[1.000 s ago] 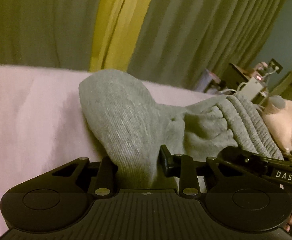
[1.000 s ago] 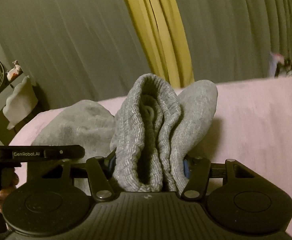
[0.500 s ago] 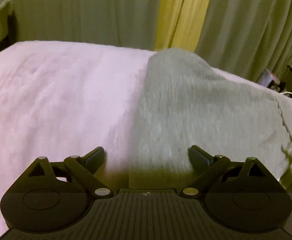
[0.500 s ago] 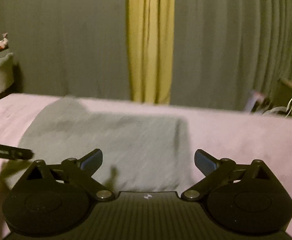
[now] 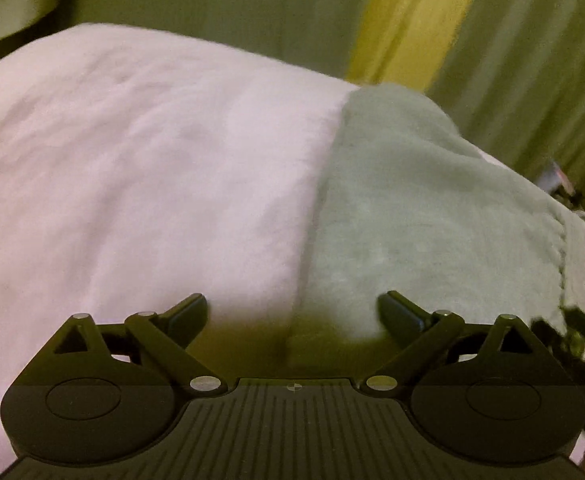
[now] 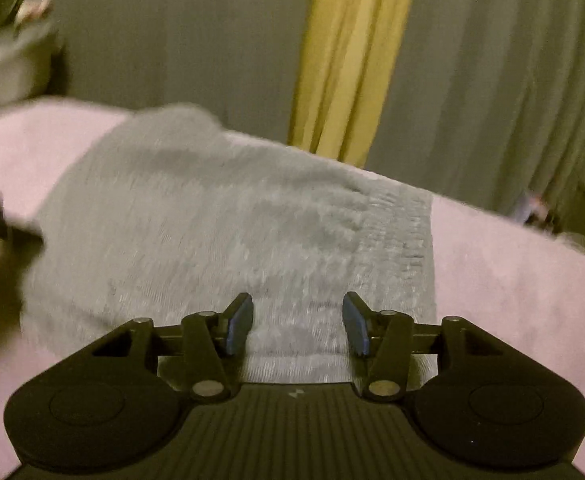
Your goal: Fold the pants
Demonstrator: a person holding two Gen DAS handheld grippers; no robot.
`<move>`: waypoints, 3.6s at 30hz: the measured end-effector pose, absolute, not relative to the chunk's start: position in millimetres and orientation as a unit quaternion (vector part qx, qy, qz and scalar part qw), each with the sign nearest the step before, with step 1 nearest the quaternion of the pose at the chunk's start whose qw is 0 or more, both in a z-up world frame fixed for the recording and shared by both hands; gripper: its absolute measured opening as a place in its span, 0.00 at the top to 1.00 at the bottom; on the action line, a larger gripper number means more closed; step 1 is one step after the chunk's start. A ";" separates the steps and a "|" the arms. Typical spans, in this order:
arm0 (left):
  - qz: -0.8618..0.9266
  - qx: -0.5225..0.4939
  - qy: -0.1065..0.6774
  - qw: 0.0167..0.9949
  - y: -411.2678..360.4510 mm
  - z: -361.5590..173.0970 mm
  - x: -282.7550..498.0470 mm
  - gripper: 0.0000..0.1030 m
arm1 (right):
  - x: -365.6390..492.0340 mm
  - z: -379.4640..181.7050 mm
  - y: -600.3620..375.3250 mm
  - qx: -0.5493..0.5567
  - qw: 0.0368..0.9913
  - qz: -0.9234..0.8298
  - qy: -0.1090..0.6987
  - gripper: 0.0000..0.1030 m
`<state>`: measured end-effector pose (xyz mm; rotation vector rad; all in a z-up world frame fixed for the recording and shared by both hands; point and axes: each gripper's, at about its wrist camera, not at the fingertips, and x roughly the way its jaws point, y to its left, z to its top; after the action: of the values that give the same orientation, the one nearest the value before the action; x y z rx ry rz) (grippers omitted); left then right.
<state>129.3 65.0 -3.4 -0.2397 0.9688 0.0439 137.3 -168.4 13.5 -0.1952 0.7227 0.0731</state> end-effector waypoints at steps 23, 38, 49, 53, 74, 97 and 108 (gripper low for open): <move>0.209 -0.110 0.445 0.864 114.7 -20.2 127.5 0.05 | 157.5 -5.2 -148.3 -0.068 0.932 0.040 0.353 0.69; 0.095 -0.037 0.446 0.889 70.0 -14.2 114.9 0.05 | 112.1 23.7 -159.9 -0.046 0.916 0.028 0.399 0.31; 0.119 0.127 0.321 0.931 10.2 11.9 69.2 0.02 | -10.9 -13.7 -174.1 -0.016 0.872 0.028 0.489 0.04; 0.027 0.109 0.373 0.921 -7.9 12.7 48.4 0.01 | -12.0 -0.3 -166.7 -0.016 0.878 0.001 0.479 0.04; -0.028 0.041 0.513 0.857 -20.8 -14.3 33.9 0.01 | 10.6 16.4 -180.2 0.029 0.883 -0.016 0.468 0.04; -0.024 0.104 0.498 0.860 -39.8 -14.1 36.8 0.01 | 24.0 14.3 -202.0 0.068 0.893 -0.020 0.445 0.04; -0.008 0.081 0.484 0.872 -32.1 -10.3 41.8 0.01 | 25.8 16.8 -201.0 0.058 0.901 -0.018 0.430 0.04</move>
<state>41.8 -32.1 -10.3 0.1689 1.0109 -0.0165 25.8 -201.0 16.9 0.1194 0.8900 -0.0363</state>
